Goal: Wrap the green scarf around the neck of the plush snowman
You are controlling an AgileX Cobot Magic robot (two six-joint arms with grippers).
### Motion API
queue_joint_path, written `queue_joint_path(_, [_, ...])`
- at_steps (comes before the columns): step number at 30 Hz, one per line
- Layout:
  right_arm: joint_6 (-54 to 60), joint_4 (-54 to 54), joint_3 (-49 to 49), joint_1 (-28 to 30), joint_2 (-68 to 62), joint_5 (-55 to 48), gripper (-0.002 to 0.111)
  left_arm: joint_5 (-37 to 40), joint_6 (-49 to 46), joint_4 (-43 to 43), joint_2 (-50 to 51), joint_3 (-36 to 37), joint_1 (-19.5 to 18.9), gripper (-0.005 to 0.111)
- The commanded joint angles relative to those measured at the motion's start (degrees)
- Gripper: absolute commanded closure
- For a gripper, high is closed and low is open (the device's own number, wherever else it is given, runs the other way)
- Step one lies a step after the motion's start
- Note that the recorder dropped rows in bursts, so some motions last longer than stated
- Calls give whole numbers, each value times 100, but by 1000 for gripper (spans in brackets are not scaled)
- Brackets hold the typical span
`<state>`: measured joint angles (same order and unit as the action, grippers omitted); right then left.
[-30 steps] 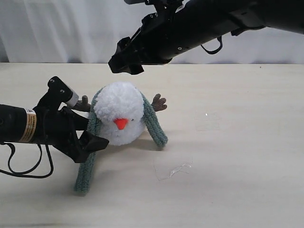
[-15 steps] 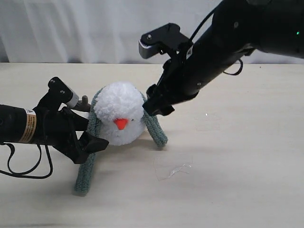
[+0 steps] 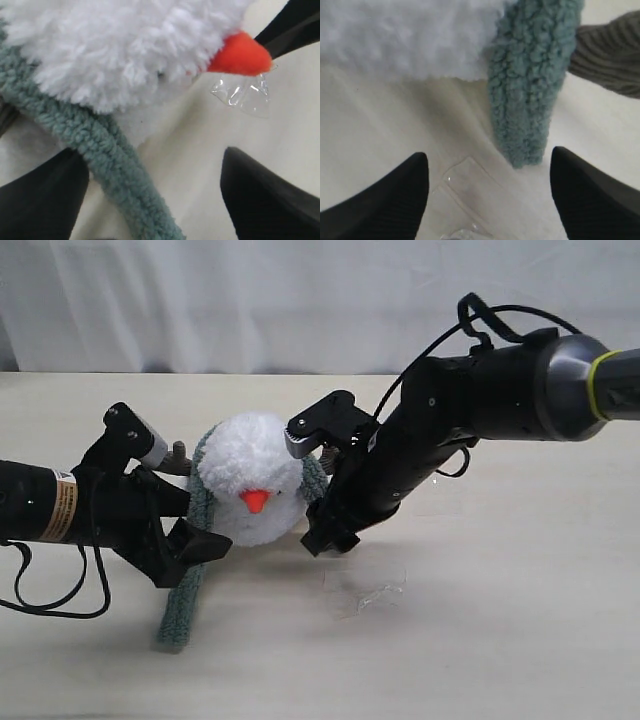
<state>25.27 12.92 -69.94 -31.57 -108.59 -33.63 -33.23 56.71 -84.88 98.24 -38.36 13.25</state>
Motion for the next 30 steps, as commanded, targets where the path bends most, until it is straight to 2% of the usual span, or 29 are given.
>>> queue_joint_path(1, [117,36,8,6,-162,582,43,-51,34,-6,-39,-9,13,38])
queue_joint_path(17, [64,-17,8,6,-596,1021,44,-234,23,9,-39,-9,13,38])
queue_joint_path(30, [-95,-17,8,17,-585,792,87,-246,-84,-1,-39,-9,13,38])
